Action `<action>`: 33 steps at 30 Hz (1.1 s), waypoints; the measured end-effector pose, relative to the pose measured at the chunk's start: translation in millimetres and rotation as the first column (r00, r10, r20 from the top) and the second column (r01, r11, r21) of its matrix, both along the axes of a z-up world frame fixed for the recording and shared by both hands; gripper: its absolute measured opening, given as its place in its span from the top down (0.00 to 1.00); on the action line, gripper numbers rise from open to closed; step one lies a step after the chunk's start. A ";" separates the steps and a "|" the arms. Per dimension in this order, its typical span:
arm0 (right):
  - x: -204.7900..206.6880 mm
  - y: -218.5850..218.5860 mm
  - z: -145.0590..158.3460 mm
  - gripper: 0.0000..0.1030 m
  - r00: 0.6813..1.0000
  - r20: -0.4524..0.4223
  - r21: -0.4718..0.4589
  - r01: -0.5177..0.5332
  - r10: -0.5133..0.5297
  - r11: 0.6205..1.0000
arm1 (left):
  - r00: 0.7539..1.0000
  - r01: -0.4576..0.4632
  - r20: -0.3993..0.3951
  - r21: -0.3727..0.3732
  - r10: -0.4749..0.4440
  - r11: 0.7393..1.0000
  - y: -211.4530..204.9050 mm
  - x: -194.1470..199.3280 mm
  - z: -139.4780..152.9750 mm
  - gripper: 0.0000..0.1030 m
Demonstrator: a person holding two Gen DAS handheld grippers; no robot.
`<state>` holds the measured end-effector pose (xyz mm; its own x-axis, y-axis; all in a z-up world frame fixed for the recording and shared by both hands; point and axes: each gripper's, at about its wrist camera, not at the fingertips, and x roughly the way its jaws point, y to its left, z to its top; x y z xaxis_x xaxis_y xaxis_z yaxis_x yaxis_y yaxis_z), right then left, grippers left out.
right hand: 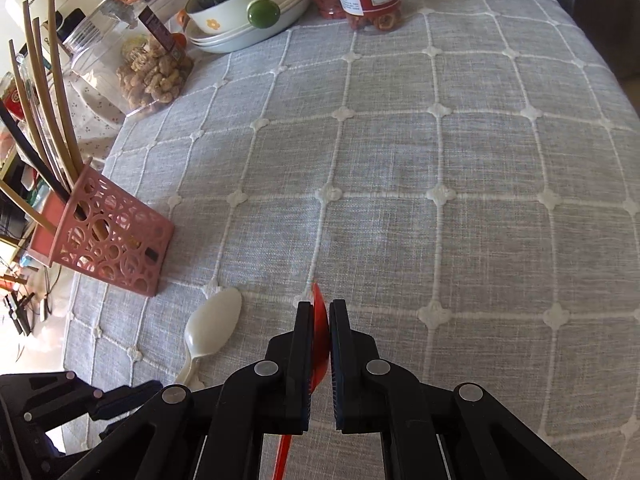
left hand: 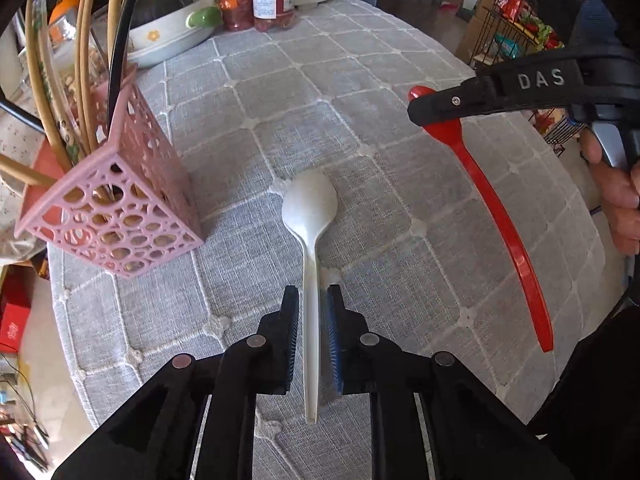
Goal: Organize utensils
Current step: 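Grasp the red spoon with the right tool while the left tool grasps the white spoon, then carry both spoons into the pink basket and open both tools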
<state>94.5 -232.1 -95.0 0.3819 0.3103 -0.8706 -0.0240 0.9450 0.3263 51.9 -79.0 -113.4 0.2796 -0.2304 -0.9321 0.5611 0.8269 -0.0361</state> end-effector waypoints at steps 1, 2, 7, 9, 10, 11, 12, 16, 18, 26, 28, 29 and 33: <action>-1.1 -1.1 1.7 0.94 1.000 0.005 0.002 0.000 0.000 1.000 | 1.000 -0.004 0.008 0.002 0.004 1.000 0.0 6.4 0.6 0.70; -2.2 -2.0 3.4 0.94 1.000 0.010 0.000 -0.002 0.002 1.000 | 1.000 -0.006 0.019 0.002 0.006 1.000 -4.6 11.2 2.3 0.65; -7.6 -2.7 7.8 0.94 1.000 0.021 -0.011 -0.010 0.010 1.000 | 0.999 -0.002 0.038 0.026 0.001 1.000 -22.7 35.9 4.8 0.56; -7.6 -3.0 7.6 0.94 1.000 0.020 -0.014 -0.012 0.012 1.000 | 1.000 0.003 0.022 0.053 -0.004 0.999 -23.9 42.1 3.5 0.56; -7.8 -2.9 7.7 0.94 1.000 0.021 -0.015 -0.013 0.013 1.000 | 1.000 0.005 0.013 0.066 -0.006 0.998 -27.0 46.2 0.3 0.56; -8.0 -2.8 8.0 0.94 1.000 0.022 -0.016 -0.013 0.014 1.000 | 1.000 0.009 0.002 0.078 -0.009 0.997 -31.3 50.5 -4.3 0.56; -8.4 -2.6 8.8 0.94 1.000 0.025 -0.018 -0.014 0.015 1.000 | 1.000 0.016 -0.014 0.093 -0.014 0.996 -35.5 53.0 -9.1 0.56; -9.4 -2.1 15.2 0.94 0.999 0.045 -0.020 -0.011 0.012 1.000 | 0.999 0.020 -0.027 0.113 -0.017 0.993 -34.8 49.7 -15.5 0.65; -10.4 -1.2 22.1 0.94 0.998 0.065 -0.012 -0.005 0.005 1.000 | 1.000 0.009 -0.003 0.087 -0.009 0.996 -29.1 42.9 -6.1 0.65; -17.7 15.8 66.6 0.94 0.978 0.207 0.029 -0.004 -0.002 1.000 | 0.971 0.013 0.238 -0.211 0.039 0.977 18.8 4.8 110.6 0.65; -18.7 22.3 76.7 0.94 0.970 0.243 0.031 -0.003 -0.005 1.000 | 0.938 -0.006 0.328 -0.303 0.110 0.953 37.0 4.3 143.0 0.65; -19.1 25.7 81.0 0.94 0.966 0.258 0.034 -0.003 -0.006 0.999 | 0.916 -0.015 0.372 -0.344 0.151 0.939 46.6 4.9 156.2 0.65; -19.0 37.5 91.7 0.94 0.954 0.301 0.051 -0.002 -0.014 0.999 | 0.807 -0.052 0.499 -0.472 0.315 0.880 78.1 11.7 182.4 0.65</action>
<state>75.4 -194.6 -3.3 0.6259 0.3473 -0.6983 -0.1226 0.9281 0.3516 63.5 -0.9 69.0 0.7857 -0.4453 -0.4294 0.4311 0.8920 -0.1361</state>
